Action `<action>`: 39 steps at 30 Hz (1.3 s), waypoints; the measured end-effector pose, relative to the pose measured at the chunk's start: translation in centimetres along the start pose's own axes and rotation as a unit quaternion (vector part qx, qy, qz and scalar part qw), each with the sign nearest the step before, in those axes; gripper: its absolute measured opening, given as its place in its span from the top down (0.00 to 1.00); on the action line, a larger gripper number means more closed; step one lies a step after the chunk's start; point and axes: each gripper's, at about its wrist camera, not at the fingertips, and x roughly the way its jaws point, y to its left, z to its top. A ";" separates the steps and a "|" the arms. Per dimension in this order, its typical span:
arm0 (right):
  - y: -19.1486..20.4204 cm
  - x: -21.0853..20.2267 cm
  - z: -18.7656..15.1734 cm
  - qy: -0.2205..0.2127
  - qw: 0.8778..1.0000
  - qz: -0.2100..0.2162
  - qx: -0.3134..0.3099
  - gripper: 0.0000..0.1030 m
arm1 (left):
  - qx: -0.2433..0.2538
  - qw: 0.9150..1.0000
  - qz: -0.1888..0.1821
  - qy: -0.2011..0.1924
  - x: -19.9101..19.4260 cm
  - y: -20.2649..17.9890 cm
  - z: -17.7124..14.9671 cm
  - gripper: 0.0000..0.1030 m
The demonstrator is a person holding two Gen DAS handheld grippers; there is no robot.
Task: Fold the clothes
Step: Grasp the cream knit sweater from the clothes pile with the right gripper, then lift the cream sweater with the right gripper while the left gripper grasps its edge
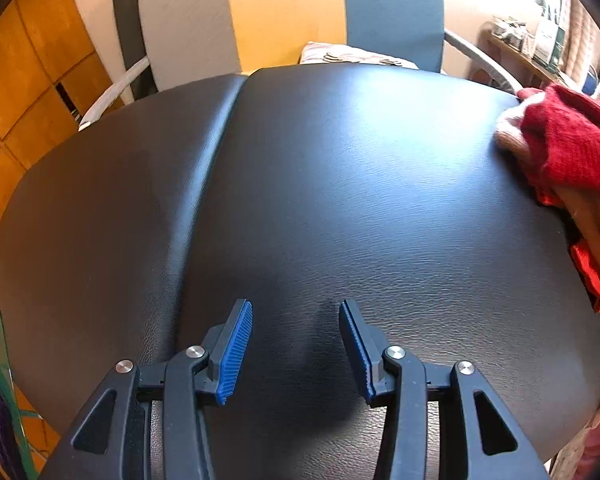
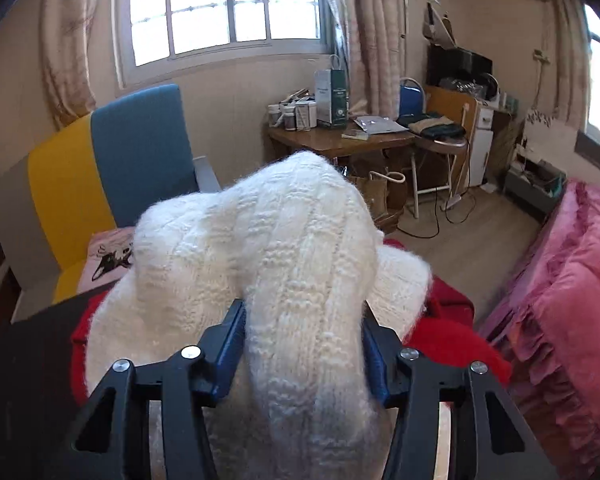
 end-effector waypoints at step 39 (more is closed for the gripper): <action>22.3 -10.3 -16.8 -0.047 0.976 0.192 -0.089 0.28 | -0.015 0.985 -0.152 -0.076 -3.0 2.2 0.9 0.55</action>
